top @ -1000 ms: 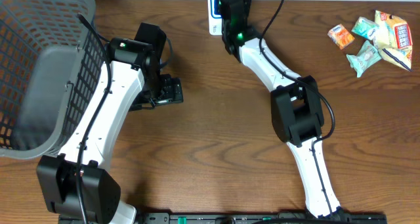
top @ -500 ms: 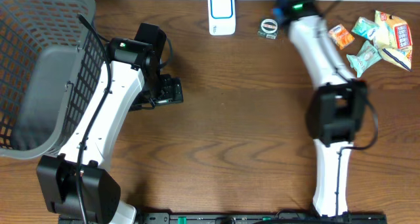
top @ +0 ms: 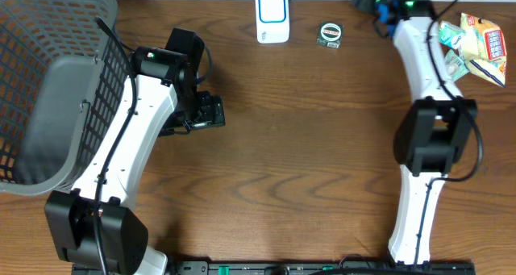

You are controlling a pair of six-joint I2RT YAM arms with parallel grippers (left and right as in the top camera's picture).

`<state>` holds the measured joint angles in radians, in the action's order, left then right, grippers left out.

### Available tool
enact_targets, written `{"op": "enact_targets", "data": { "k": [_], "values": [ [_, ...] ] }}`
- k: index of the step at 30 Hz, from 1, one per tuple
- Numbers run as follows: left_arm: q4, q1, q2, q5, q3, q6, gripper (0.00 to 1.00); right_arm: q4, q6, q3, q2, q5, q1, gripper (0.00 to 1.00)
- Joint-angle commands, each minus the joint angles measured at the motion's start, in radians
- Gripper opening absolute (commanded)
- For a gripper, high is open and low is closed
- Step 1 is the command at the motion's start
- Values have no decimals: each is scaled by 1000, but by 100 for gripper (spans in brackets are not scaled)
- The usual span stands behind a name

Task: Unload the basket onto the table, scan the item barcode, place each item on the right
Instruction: 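Carry the Zam-Buk tin to the right edge and release it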

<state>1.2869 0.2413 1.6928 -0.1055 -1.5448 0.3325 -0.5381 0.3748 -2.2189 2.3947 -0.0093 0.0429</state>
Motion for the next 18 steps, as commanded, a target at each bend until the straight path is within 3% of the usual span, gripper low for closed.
{"op": "enact_targets", "data": {
  "k": [1, 6, 18],
  "values": [
    [7, 0, 4, 2, -11, -6, 98, 18, -25, -10, 88, 61, 81, 91],
    [7, 0, 4, 2, -11, -6, 98, 57, -26, -10, 169, 305, 158, 91],
    [7, 0, 4, 2, -11, -6, 98, 39, -62, -10, 225, 344, 165, 90]
  ]
}}
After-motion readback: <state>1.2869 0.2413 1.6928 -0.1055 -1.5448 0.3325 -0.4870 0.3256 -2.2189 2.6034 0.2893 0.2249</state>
